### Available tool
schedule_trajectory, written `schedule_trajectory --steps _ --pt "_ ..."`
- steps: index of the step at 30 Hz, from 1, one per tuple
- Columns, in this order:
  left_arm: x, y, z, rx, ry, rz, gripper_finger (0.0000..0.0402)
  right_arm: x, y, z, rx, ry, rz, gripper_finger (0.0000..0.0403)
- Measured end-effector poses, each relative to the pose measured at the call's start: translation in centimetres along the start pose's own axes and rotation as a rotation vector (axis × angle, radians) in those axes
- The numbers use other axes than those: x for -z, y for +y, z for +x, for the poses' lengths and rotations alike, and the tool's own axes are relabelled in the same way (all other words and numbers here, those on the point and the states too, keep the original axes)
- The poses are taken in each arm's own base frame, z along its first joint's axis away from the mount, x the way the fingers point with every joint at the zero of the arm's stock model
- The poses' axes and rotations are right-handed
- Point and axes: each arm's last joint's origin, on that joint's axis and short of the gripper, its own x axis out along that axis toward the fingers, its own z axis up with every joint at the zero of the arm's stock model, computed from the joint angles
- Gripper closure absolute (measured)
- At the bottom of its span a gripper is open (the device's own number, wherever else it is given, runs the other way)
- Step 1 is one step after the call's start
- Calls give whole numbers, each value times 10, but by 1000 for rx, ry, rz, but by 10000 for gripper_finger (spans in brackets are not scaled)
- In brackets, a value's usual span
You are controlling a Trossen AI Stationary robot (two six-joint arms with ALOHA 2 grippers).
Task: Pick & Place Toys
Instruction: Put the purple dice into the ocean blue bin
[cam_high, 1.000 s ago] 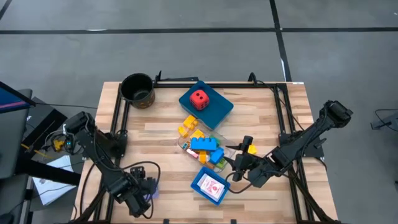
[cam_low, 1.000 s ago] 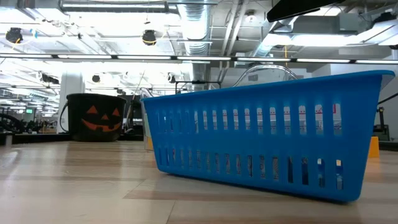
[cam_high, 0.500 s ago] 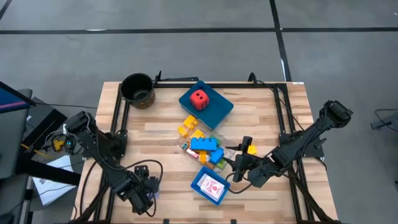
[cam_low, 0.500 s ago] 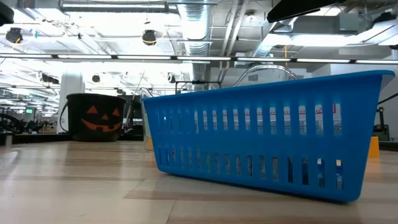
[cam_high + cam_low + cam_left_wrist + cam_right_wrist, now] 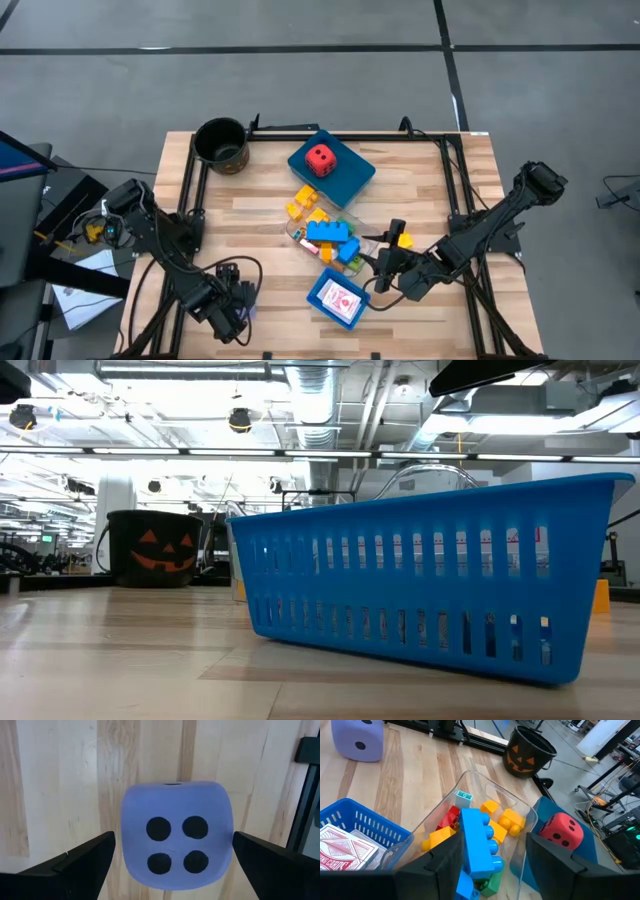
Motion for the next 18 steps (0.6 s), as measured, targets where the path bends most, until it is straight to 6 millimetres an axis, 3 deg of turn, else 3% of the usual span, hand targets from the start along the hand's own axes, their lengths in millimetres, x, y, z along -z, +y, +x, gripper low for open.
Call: schedule_trajectory --steps 11,18 --pt "1 0 0 13 18 -49 2 0 1 0 -21 5 0 198" --pt "4 6 11 13 66 -94 2 0 1 0 -21 5 0 198"
